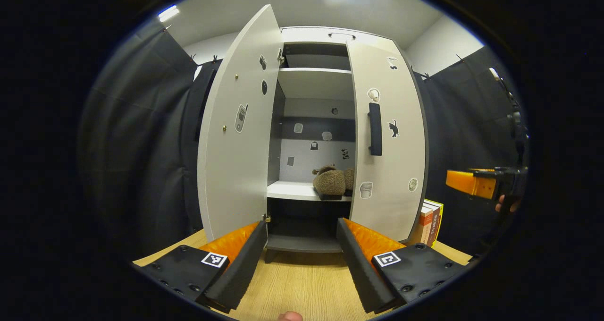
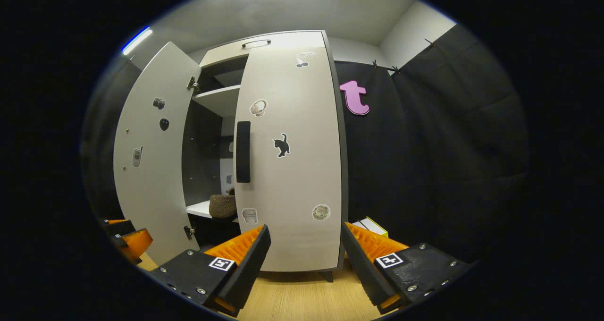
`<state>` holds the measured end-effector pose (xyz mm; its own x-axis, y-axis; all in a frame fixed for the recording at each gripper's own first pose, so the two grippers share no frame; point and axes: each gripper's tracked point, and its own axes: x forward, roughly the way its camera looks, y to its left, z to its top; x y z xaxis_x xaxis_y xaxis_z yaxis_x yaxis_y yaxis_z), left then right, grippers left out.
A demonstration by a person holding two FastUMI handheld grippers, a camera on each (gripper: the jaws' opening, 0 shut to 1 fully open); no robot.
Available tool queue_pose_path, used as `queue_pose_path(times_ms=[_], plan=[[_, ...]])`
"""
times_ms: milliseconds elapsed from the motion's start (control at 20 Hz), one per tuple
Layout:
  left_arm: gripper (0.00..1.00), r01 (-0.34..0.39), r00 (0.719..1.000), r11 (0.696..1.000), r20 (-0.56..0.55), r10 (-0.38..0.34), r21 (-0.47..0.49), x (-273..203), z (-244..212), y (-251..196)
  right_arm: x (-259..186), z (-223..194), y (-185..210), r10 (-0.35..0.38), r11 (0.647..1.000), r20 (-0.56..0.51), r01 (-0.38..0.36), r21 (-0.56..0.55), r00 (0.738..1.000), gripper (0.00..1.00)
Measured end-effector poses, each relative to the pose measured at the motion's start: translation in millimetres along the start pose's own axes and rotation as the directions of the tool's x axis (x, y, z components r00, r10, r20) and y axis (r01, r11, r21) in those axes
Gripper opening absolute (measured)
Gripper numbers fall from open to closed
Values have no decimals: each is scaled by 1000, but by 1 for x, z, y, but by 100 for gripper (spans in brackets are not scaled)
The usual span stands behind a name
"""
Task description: Grab one shoe with the right hand and put it into the shoe cabinet, grab the other shoe with the left hand and put it into the shoe cabinet; then close the right door with the right hand and the left door with the left hand.
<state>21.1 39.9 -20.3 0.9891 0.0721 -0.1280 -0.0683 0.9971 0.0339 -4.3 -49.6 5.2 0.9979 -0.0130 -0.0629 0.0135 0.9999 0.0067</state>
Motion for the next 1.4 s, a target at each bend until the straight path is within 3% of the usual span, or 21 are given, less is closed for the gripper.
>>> queue_pose_path(times_ms=[200,450,600,800,950,1050,1100,1200,1400], plan=[[97,-11,1000,1000,20,12,-17,-2,11,4,-12,-16,-3,-6,1000,-4,6,-18,1000,93],[94,-46,995,992,85,57,-121,-8,56,36,-9,-30,-3,-11,1000,-21,10,-26,1000,93],[96,-142,985,980,82,154,-141,-13,78,88,-9,-32,-1,2,1000,-32,-3,-18,999,93],[96,-319,934,945,143,326,-69,-16,116,175,-8,-33,-1,9,1000,-36,-10,-18,999,93],[96,-395,907,919,158,390,5,0,134,219,-9,-37,0,11,1000,-48,-12,-8,999,93],[96,-411,904,911,144,402,30,17,137,233,-10,-40,-1,9,1000,-57,-9,-3,998,93],[94,-401,908,916,133,396,12,29,138,237,-10,-42,-2,4,1000,-63,-4,-1,998,93],[99,-378,916,925,131,379,-30,44,145,241,-13,-44,-6,-6,1000,-70,6,7,998,93],[97,-378,915,926,148,376,-14,61,154,250,-14,-45,-18,-34,999,-76,35,10,997,93]])
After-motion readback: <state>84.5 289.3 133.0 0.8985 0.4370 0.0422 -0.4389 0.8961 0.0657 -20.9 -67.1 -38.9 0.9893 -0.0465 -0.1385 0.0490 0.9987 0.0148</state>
